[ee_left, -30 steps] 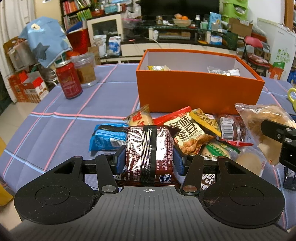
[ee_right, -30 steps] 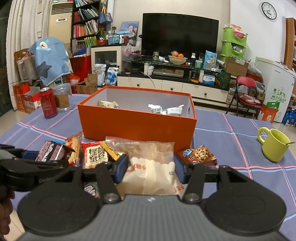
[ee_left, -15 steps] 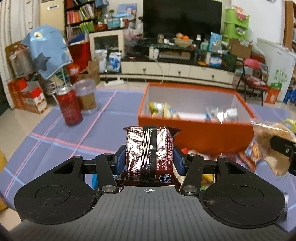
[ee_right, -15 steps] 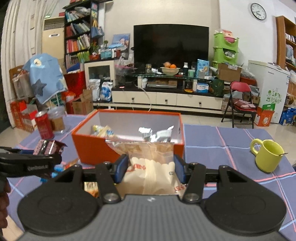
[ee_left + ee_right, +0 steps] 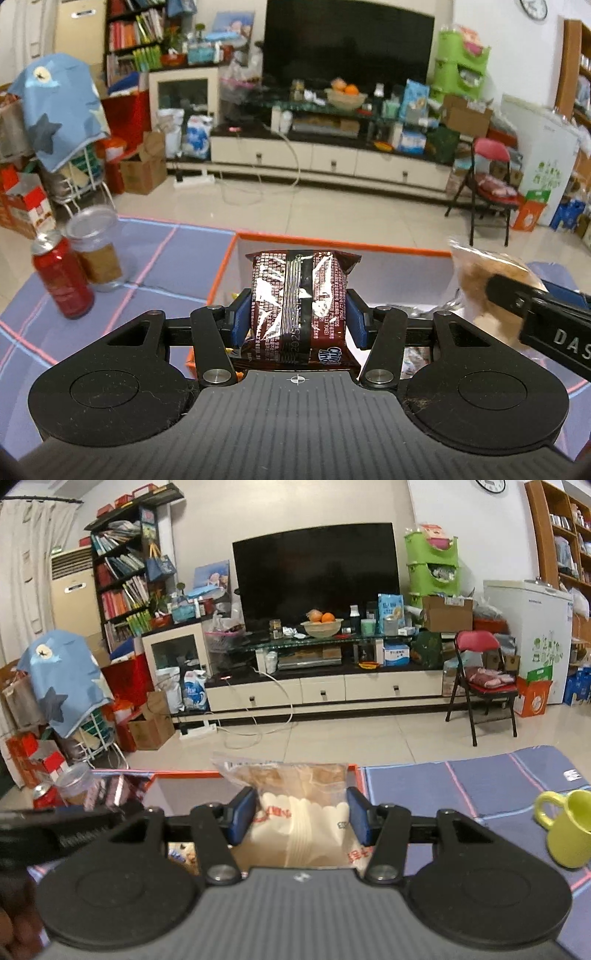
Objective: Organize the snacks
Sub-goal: 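Lift both held snacks and carry them over the orange box, then open both grippers to drop the brown snack and pastry bag into the box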
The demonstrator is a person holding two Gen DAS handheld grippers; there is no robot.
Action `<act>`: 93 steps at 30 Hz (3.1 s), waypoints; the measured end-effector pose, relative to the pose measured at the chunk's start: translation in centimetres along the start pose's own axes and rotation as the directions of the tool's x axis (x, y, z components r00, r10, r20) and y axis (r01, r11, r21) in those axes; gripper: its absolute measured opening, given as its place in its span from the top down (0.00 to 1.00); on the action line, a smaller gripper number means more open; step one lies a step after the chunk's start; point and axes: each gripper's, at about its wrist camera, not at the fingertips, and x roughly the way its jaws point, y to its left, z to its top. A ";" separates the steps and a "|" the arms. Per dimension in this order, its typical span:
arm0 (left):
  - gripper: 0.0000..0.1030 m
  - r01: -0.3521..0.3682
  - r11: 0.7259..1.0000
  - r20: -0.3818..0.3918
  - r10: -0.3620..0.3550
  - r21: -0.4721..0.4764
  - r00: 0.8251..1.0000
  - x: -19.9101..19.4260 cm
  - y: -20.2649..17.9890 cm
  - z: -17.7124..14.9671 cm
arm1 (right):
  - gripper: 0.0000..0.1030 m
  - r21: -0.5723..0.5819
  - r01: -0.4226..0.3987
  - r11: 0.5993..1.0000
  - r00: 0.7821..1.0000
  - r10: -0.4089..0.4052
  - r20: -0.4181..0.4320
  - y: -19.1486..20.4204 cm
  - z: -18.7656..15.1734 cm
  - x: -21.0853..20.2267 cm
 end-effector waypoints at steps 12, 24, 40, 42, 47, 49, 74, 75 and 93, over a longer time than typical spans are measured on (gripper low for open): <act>0.66 -0.076 0.995 -0.041 0.079 0.062 0.996 4.8 -1.1 -0.9 | 0.48 -0.080 0.038 0.996 0.999 -0.040 -0.022 3.0 -1.1 4.7; 0.66 -0.083 0.994 -0.066 0.087 0.070 0.994 5.7 -0.8 -1.9 | 0.48 -0.115 0.082 0.990 0.993 -0.091 -0.079 3.8 -1.7 4.9; 0.66 -0.080 0.995 -0.071 0.084 0.059 0.994 5.5 -0.4 -1.7 | 0.48 -0.116 0.068 0.991 0.991 -0.080 -0.107 4.2 -2.2 5.5; 0.66 -0.078 0.995 -0.072 0.082 0.059 0.994 5.4 -0.5 -1.7 | 0.48 -0.118 0.069 0.991 0.991 -0.082 -0.110 4.3 -2.4 5.5; 0.66 -0.079 0.995 -0.073 0.083 0.058 0.994 5.4 -0.6 -1.7 | 0.47 -0.120 0.068 0.990 0.990 -0.082 -0.112 4.4 -2.4 5.4; 0.66 -0.082 0.995 -0.071 0.086 0.060 0.994 5.3 -0.6 -1.6 | 0.47 -0.122 0.069 0.990 0.990 -0.083 -0.112 4.4 -2.4 5.5; 0.66 -0.087 0.994 -0.064 0.091 0.058 0.994 5.0 -0.5 -1.3 | 0.46 -0.127 0.067 0.990 0.990 -0.081 -0.115 4.3 -2.8 5.4; 0.66 -0.088 0.994 -0.064 0.092 0.058 0.994 5.0 -0.5 -1.3 | 0.46 -0.127 0.067 0.990 0.990 -0.082 -0.115 4.3 -2.8 5.4; 0.26 -0.074 0.996 0.004 0.074 0.048 0.997 2.4 0.7 0.2 | 0.29 -0.120 0.072 0.990 0.996 -0.078 -0.047 3.8 -2.1 3.7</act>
